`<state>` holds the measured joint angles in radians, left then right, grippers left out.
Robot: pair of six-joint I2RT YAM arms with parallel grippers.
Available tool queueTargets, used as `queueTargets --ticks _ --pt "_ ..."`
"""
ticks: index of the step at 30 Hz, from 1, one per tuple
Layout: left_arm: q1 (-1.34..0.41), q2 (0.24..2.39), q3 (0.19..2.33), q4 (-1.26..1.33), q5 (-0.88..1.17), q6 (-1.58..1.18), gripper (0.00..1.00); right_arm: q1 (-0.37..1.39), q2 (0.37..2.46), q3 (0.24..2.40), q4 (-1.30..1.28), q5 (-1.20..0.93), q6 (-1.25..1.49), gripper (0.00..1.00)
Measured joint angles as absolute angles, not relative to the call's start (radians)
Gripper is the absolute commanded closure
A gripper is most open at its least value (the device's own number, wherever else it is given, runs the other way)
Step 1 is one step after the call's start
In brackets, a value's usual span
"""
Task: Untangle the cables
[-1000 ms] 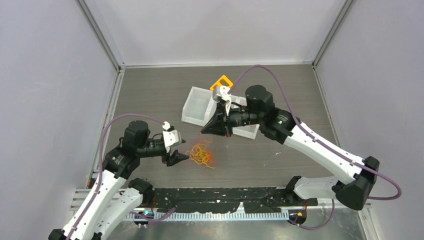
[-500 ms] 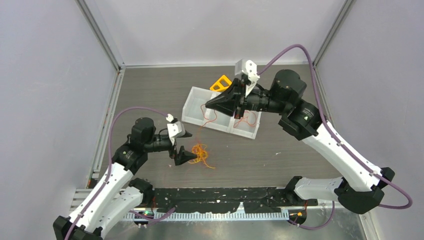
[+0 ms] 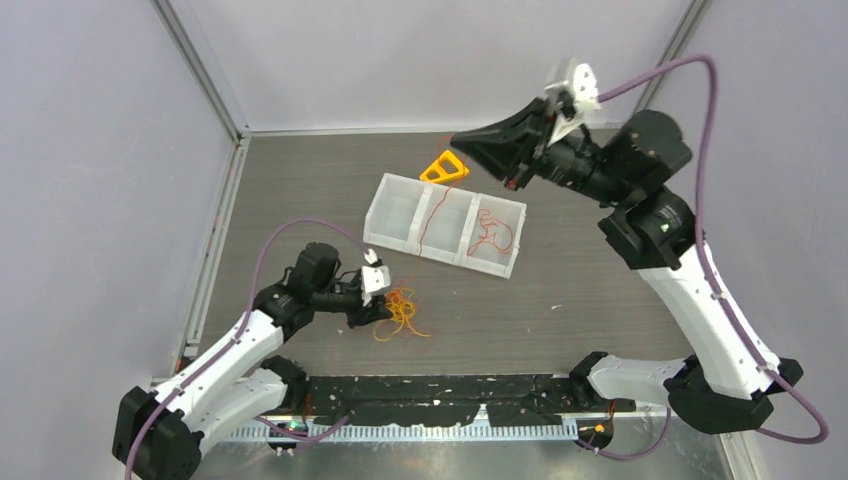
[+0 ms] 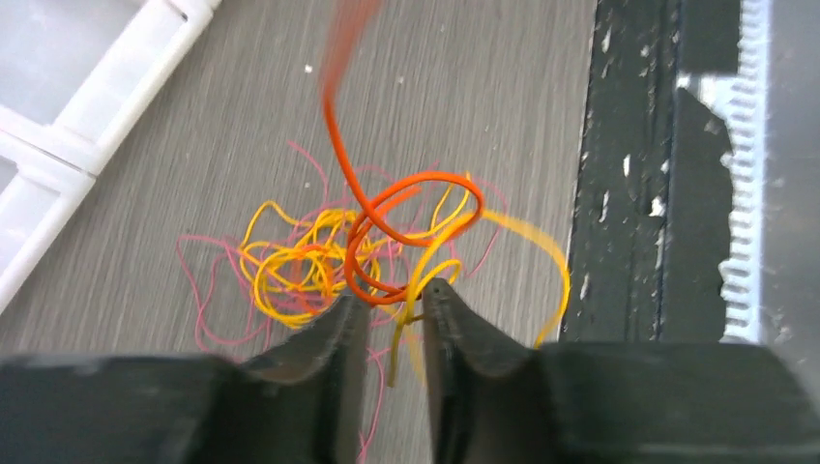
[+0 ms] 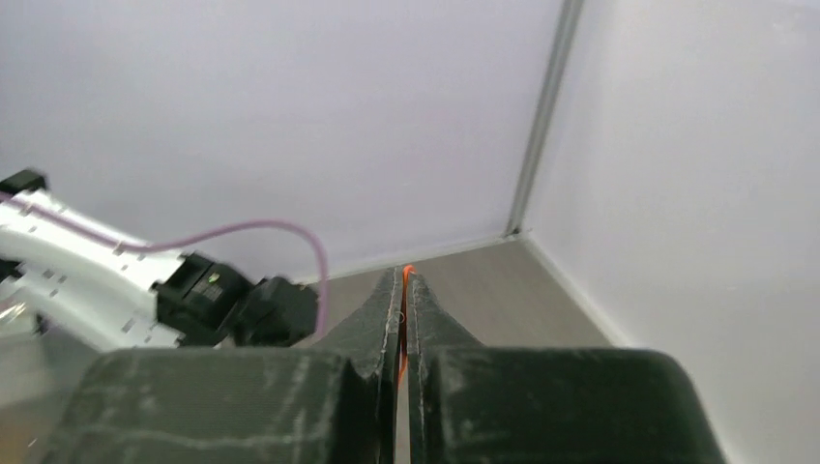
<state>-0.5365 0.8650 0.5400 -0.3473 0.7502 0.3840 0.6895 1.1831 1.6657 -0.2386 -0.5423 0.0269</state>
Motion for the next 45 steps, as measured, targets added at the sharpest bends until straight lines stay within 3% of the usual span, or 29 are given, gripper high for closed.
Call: queueTargets --ticks 2,5,15,37,40,45 --pt "-0.536 0.865 0.54 -0.399 0.72 0.452 0.94 0.643 1.184 1.72 -0.237 -0.53 0.037 0.95" --pt "-0.536 0.846 0.538 -0.466 0.669 0.55 1.0 0.579 1.185 1.803 -0.231 -0.517 0.052 0.94" --pt "-0.464 0.728 0.448 -0.59 0.555 0.804 1.0 0.411 1.175 1.906 -0.192 -0.517 0.071 0.95" --pt "0.07 0.784 0.504 -0.856 0.636 1.274 1.0 0.235 1.208 1.959 -0.218 -0.54 0.085 0.94" --pt "0.13 0.828 0.529 -0.883 0.661 1.328 0.89 0.211 1.218 1.962 -0.218 -0.566 0.102 0.95" --pt "0.151 0.875 0.577 -0.968 0.697 1.351 0.46 0.195 1.235 1.954 -0.15 -0.631 0.2 0.95"
